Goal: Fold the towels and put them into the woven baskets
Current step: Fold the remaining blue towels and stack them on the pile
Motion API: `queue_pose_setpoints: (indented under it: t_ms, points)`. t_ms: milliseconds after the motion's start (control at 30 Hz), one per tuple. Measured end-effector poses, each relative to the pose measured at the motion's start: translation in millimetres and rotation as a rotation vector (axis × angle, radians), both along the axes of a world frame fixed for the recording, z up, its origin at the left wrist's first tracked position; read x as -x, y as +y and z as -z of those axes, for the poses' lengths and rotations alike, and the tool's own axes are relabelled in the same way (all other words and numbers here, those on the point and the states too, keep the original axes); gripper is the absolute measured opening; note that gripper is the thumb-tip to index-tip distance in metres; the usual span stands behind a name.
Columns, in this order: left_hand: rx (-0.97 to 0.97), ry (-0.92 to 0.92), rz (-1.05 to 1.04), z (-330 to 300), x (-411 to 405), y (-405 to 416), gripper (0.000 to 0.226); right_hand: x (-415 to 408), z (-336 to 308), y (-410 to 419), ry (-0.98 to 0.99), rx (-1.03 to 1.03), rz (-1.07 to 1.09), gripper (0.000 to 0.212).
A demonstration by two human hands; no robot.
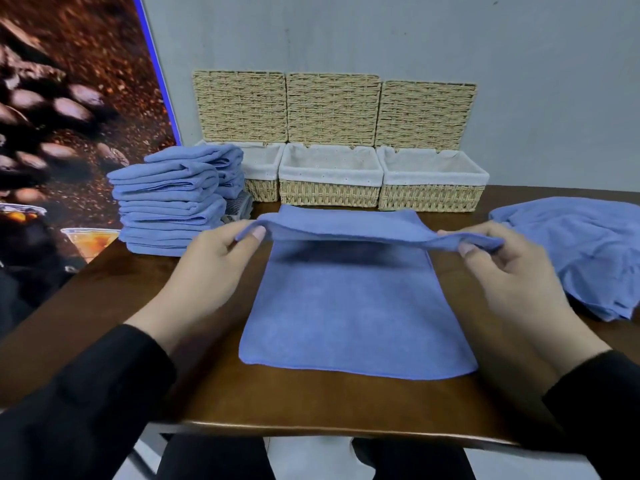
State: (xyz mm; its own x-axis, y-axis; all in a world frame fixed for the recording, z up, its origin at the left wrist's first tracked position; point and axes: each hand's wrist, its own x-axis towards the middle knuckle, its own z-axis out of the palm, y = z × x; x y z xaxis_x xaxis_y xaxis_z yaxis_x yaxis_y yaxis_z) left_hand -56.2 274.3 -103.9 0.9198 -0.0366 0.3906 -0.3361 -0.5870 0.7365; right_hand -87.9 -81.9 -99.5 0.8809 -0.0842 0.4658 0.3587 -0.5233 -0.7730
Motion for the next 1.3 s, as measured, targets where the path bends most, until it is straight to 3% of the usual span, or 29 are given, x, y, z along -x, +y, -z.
queue_pose_setpoints:
  t_ms: [67, 133, 233, 400, 633, 833, 900, 1000, 1233, 1300]
  points:
    - [0.003, 0.02, 0.113, 7.4, 22.0, 6.3, 0.025, 23.0, 11.1, -3.6, 0.073, 0.057, -0.129, 0.029]
    - [-0.126, 0.106, 0.259, 28.1, 31.7, 17.0, 0.024, 36.0, 33.4, -11.3, 0.193, 0.259, -0.311, 0.043]
    - [-0.325, 0.185, 0.338, 51.2, 30.3, 28.7, 0.031, 39.0, 53.0, -19.0, 0.252, 0.453, -0.403, 0.036]
    - [-0.355, 0.162, 0.339, 57.5, 21.9, 29.4, 0.035, 33.4, 55.5, -16.8, 0.179, 0.521, -0.403, 0.029]
    - [-0.325, 0.079, 0.343, 49.2, 27.6, 33.6, 0.044, 31.9, 40.1, -22.5, 0.125, 0.454, -0.344, 0.044]
    - [-0.425, 0.177, 0.466, 55.8, 38.6, 38.9, 0.054, 37.8, 54.9, -36.1, 0.243, 0.598, -0.446, 0.025]
    - [-0.446, 0.144, 0.463, 52.9, 38.0, 40.2, 0.059, 37.0, 51.6, -39.8, 0.266, 0.62, -0.468, 0.021]
    - [-0.474, -0.005, 0.435, 54.0, 39.4, 42.0, 0.049, 36.6, 49.1, -48.7, 0.245, 0.611, -0.478, 0.023]
    - [-0.528, -0.184, 0.311, 47.4, 41.4, 43.4, 0.043, 32.0, 59.7, -44.6, -0.001, 0.768, -0.319, 0.02]
    - [-0.523, -0.267, 0.253, 43.3, 45.0, 31.5, 0.046, 34.7, 54.4, -32.9, -0.002, 0.717, -0.288, 0.014]
